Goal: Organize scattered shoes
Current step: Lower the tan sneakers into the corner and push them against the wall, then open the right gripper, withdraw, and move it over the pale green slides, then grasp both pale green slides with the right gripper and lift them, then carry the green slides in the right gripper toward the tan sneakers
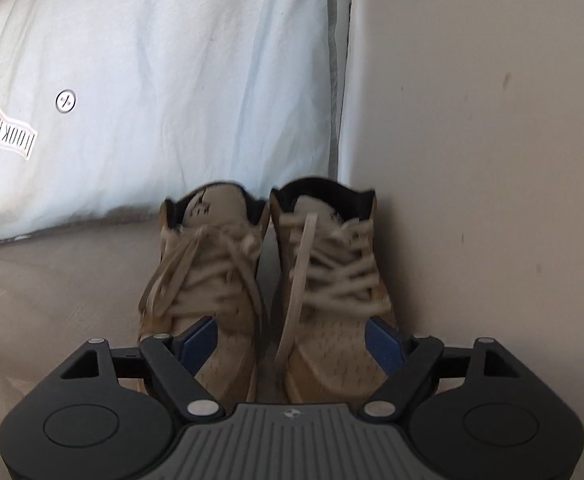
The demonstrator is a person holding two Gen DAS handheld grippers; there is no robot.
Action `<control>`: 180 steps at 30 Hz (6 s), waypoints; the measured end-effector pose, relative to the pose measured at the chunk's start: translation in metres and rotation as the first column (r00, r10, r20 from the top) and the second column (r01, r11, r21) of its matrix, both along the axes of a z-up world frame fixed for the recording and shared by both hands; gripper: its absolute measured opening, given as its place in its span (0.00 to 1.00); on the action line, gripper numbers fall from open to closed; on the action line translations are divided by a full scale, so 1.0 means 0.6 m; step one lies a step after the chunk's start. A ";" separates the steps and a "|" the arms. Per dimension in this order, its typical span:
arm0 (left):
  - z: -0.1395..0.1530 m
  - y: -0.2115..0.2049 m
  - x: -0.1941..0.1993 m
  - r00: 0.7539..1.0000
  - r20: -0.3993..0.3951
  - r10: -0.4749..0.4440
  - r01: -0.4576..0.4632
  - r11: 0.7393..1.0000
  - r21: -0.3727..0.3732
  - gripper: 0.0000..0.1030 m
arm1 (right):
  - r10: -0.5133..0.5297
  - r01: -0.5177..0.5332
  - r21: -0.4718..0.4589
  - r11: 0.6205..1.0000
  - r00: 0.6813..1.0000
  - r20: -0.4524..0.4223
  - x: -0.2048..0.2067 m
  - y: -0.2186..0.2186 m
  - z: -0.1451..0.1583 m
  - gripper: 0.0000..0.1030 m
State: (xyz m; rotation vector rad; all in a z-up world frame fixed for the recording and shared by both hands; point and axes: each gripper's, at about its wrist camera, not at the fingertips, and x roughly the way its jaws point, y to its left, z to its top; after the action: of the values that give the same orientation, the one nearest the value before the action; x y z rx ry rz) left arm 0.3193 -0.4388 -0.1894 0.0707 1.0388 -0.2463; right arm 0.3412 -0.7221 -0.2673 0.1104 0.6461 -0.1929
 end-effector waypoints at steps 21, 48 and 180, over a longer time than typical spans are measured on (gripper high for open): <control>0.012 -0.001 -0.024 1.000 0.016 -0.001 0.001 1.000 0.014 0.60 | -0.177 0.164 0.159 0.974 0.982 0.072 0.022 0.003 -0.039 0.67; 0.009 0.016 -0.019 1.000 0.006 0.029 -0.029 1.000 -0.001 0.60 | -0.043 0.044 0.102 0.994 0.999 -0.013 0.059 0.079 -0.044 0.74; 0.111 0.367 -0.301 0.985 0.169 0.043 0.007 0.957 -0.289 0.71 | -0.091 0.138 -0.117 0.984 0.937 0.337 -0.432 0.380 0.189 0.23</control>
State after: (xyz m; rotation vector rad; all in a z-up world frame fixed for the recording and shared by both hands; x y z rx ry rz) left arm 0.1384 -0.2188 -0.1227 -0.1789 0.8206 -0.3665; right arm 0.0822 -0.4939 -0.1542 0.0442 0.2889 -0.3238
